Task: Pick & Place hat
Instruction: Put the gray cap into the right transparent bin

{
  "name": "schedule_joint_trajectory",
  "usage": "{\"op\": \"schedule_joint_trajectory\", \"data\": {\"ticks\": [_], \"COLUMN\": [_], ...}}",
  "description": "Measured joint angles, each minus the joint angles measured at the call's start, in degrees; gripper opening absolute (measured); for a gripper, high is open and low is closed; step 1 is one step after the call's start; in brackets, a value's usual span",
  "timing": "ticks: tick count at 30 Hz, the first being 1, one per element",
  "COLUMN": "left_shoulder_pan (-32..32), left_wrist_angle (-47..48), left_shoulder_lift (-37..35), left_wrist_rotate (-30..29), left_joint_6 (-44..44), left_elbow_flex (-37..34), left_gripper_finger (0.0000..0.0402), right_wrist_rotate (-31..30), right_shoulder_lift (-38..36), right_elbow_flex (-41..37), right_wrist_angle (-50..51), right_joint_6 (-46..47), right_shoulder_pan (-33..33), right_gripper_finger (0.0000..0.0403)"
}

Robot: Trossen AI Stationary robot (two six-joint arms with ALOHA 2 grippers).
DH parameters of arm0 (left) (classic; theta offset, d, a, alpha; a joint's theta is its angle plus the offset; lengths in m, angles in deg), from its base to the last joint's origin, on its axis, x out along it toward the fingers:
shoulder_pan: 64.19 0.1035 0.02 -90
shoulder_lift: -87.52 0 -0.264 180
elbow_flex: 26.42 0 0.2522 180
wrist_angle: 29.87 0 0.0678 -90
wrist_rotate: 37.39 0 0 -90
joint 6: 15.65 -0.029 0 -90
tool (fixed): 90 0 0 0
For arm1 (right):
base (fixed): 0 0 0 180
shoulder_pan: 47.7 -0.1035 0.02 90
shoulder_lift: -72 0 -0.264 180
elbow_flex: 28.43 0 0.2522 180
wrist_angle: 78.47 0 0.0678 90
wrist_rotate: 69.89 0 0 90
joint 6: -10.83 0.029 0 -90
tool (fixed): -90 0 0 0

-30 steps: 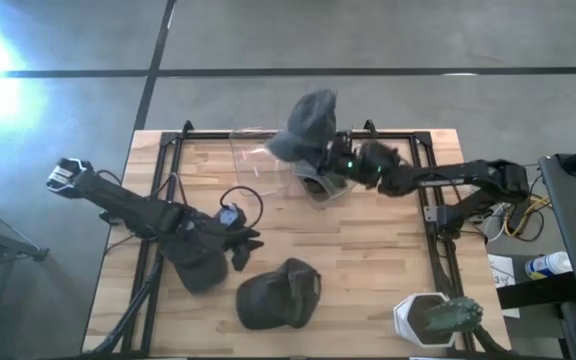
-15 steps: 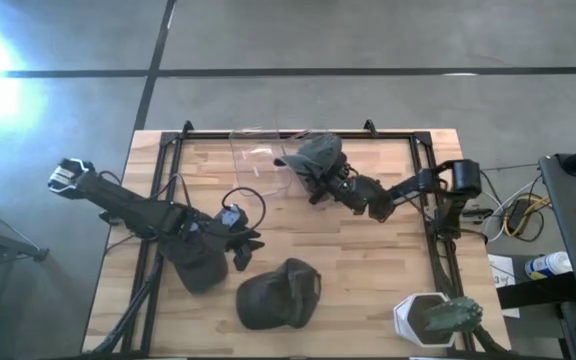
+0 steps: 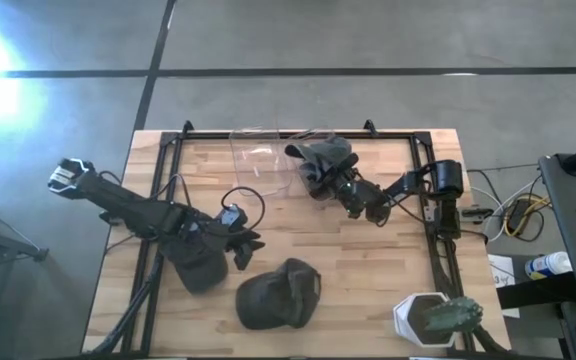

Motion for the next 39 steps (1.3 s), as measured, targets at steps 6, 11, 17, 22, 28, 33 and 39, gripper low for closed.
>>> {"op": "schedule_joint_trajectory", "data": {"ticks": [6,11,17,22,28,33,39], "left_shoulder_pan": [0.02,0.02,0.02,0.02,0.02,0.02,0.02], "left_wrist_angle": [0.01,0.01,0.01,0.01,0.0,0.01,0.01], "left_shoulder_lift": [0.0,0.0,0.0,0.0,0.0,0.0,0.0], "left_wrist_rotate": [0.0,0.0,0.01,0.0,0.0,0.0,-0.02], "left_joint_6": [-0.01,-0.35,-0.31,-0.29,-0.26,-0.33,-0.59], "left_elbow_flex": [0.0,0.0,0.0,0.0,0.0,0.0,0.0], "left_gripper_finger": [0.0153,0.0153,0.0153,0.0153,0.0153,0.0153,0.0153], "right_wrist_rotate": [0.23,0.29,0.87,4.45,7.78,7.55,10.96], "right_shoulder_lift": [-2.51,-5.25,-6.89,-7.43,-7.48,-8.5,-12.5], "right_elbow_flex": [-0.11,-0.09,-0.07,-0.04,-2.23,-6.19,-8.72], "right_wrist_angle": [0.43,0.13,0.04,-0.29,-0.33,-0.81,-0.29], "right_joint_6": [-0.88,-4.93,-4.7,-1.84,-1.67,-1.38,-4.39], "right_shoulder_pan": [-0.15,-0.27,-0.52,-1.09,-3.75,-5.65,-7.37], "right_gripper_finger": [0.0061,0.0075,0.0095,0.0109,0.0124,0.0133,0.0141]}}
